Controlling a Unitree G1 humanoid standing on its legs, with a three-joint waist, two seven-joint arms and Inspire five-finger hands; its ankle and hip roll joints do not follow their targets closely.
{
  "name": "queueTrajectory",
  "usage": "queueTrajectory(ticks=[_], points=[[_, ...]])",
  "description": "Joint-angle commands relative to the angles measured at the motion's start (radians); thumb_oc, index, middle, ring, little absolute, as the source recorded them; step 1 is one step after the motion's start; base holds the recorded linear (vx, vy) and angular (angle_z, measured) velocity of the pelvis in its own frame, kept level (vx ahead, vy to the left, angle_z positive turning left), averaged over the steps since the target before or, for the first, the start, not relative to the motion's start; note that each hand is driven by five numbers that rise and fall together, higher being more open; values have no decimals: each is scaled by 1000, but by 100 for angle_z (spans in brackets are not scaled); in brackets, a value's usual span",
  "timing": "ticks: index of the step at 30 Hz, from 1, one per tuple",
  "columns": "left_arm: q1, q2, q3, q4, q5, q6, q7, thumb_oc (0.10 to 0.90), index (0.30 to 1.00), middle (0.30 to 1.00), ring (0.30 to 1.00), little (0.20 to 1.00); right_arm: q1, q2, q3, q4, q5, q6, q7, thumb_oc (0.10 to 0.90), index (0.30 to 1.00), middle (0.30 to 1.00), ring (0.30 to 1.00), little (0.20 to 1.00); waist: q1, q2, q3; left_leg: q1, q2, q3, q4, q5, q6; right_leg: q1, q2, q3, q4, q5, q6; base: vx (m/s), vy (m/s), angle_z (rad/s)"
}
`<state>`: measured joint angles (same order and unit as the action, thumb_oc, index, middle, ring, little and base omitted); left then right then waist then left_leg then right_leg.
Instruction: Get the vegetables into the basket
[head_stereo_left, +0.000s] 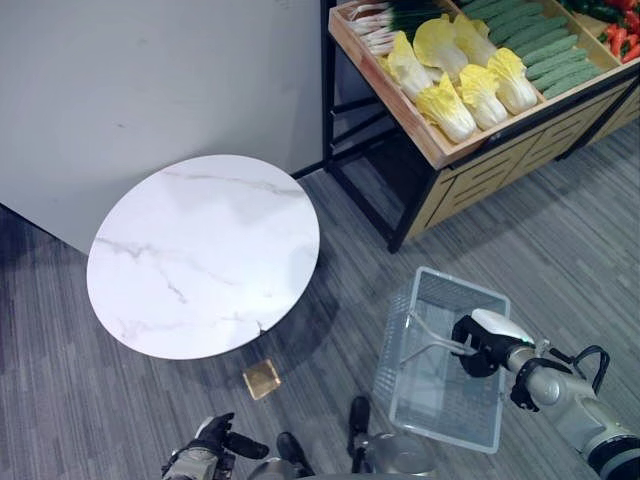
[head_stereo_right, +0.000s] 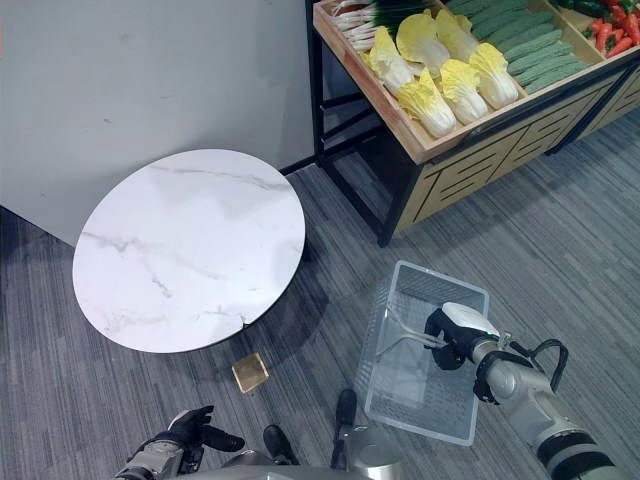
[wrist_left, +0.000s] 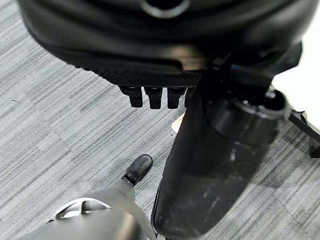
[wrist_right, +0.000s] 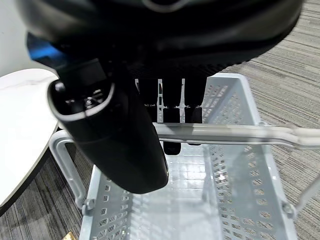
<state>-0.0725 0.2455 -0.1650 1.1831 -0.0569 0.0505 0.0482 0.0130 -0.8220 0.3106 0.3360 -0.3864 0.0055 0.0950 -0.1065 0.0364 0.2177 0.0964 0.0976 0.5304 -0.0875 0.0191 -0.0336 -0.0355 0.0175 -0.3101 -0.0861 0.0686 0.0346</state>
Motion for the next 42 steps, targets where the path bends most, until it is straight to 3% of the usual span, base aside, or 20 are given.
queueTrajectory(ticks=[1,3,4,5,6,7,11,12,13,14,17,23,28,31,32,34,35,39,40,42], points=[[-27,20,4,32,2,-5,42,900,1000,1000,1000,1000,-77,2,-63,-33,26,-37,-55,400,300,300,300,300,22,-68,-28,47,-12,-41,175,-101,-43,34,-5,37,78,-134,51,136,-216,-3],[-28,22,5,29,-6,-6,43,900,1000,1000,1000,1000,-82,4,-58,-29,29,-38,-57,400,300,300,300,300,31,-79,-22,23,5,-61,252,-90,-56,49,4,43,74,-140,38,161,-291,-9],[-36,25,4,19,-27,-9,50,900,1000,1000,1000,1000,-95,6,-44,-26,37,-39,-59,400,300,300,300,300,58,-100,1,-26,17,-147,390,-51,-64,72,21,70,80,-155,14,124,-268,-18],[-37,26,4,19,-28,-9,50,900,1000,1000,1000,1000,-96,7,-44,-25,37,-39,-59,400,300,300,300,300,58,-101,2,-31,19,-146,401,-55,-63,72,21,70,79,-156,11,61,-209,-35],[-40,29,7,10,-42,-13,56,900,1000,1000,1000,1000,-109,4,-36,-25,37,-38,-55,400,300,300,300,300,75,-114,11,-66,-3,-214,438,-61,-44,75,24,81,79,-161,-2,-3,-59,-55],[-41,28,9,3,-74,-19,61,900,1000,1000,1000,1000,-122,5,-24,-16,39,-41,-54,400,300,300,300,300,81,-124,14,-97,-33,-295,415,-88,-25,76,19,102,83,-161,0,2,-52,-63],[-35,24,5,2,-96,-24,65,900,1000,1000,1000,1000,-131,4,-14,-7,54,-43,-49,400,300,300,300,300,83,-148,4,-104,-53,-389,262,-127,-3,79,-4,124,78,-149,3,30,7,-36],[-34,24,4,1,-105,-31,69,900,1000,1000,1000,1000,-144,7,-1,1,54,-47,-51,400,300,300,300,300,94,-150,4,-113,-76,-471,204,-119,-3,76,-6,138,78,-147,1,-37,206,-23],[-20,21,-12,5,-121,-48,74,900,1000,1000,1000,1000,-215,26,71,36,47,-59,-60,400,300,300,300,300,127,-136,2,-135,-130,-704,115,-53,1,61,-3,211,88,-131,6,-55,199,-34],[-20,21,-11,6,-121,-48,74,900,1000,1000,1000,1000,-217,26,72,36,47,-59,-61,400,300,300,300,300,124,-136,0,-137,-131,-706,113,-51,1,59,-3,209,88,-131,6,1,225,-75],[-4,17,-16,13,-97,-39,56,900,1000,1000,1000,1000,-208,37,70,30,35,-56,-40,400,300,300,300,300,115,-118,-21,-55,-98,-602,34,-62,18,74,-1,252,86,-138,6,113,195,-119],[5,33,-16,8,-80,-38,54,900,1000,1000,1000,1000,-203,76,79,29,26,-48,-34,400,300,300,300,300,122,-99,-17,-19,-117,-519,28,-91,61,58,-12,336,99,-117,41,10,303,-60],[-19,63,-14,-2,-63,-37,65,900,1000,1000,1000,1000,-229,114,87,42,14,-37,-39,400,300,300,300,300,115,-92,21,-91,-139,-398,120,-145,98,-27,-31,441,92,-34,115,-93,303,-61],[-30,73,-13,-3,-61,-39,64,900,1000,1000,1000,1000,-240,124,92,50,5,-34,-45,400,300,300,300,300,114,-92,34,-113,-138,-363,136,-155,108,-59,-29,471,85,11,142,-85,179,-70],[-35,80,-9,2,-58,-39,70,900,1000,1000,1000,1000,-251,135,96,53,0,-34,-47,400,300,300,300,300,115,-92,36,-122,-136,-329,130,-154,112,-80,-32,477,71,57,160,-72,119,-102],[-39,94,-1,-7,-68,-39,73,900,1000,1000,1000,1000,-271,149,107,55,-5,-32,-55,400,300,300,300,300,131,-93,45,-130,-114,-278,136,-157,114,-106,-46,405,74,68,156,-71,91,-108],[-38,98,5,-13,-72,-38,74,900,1000,1000,1000,1000,-281,151,113,50,-11,-35,-58,400,300,300,300,300,141,-83,44,-123,-96,-250,136,-162,113,-80,-78,287,81,21,122,-20,40,-103],[-31,93,14,-10,-78,-35,74,900,1000,1000,1000,1000,-287,158,118,43,-16,-39,-58,400,300,300,300,300,139,-71,36,-105,-90,-237,104,-150,109,-39,-102,224,117,-7,106,-10,-1,-55],[-22,90,27,-12,-86,-31,74,900,1000,1000,1000,1000,-299,161,129,38,-27,-38,-56,400,300,300,300,300,157,-67,23,-95,-87,-217,74,-143,106,-6,-120,142,133,-33,104,-12,-29,-24],[-21,90,27,-13,-86,-31,74,900,1000,1000,1000,1000,-299,161,129,37,-27,-38,-56,400,300,300,300,300,157,-68,22,-94,-88,-216,71,-141,106,-7,-120,143,132,-33,104,-13,-59,-33]])
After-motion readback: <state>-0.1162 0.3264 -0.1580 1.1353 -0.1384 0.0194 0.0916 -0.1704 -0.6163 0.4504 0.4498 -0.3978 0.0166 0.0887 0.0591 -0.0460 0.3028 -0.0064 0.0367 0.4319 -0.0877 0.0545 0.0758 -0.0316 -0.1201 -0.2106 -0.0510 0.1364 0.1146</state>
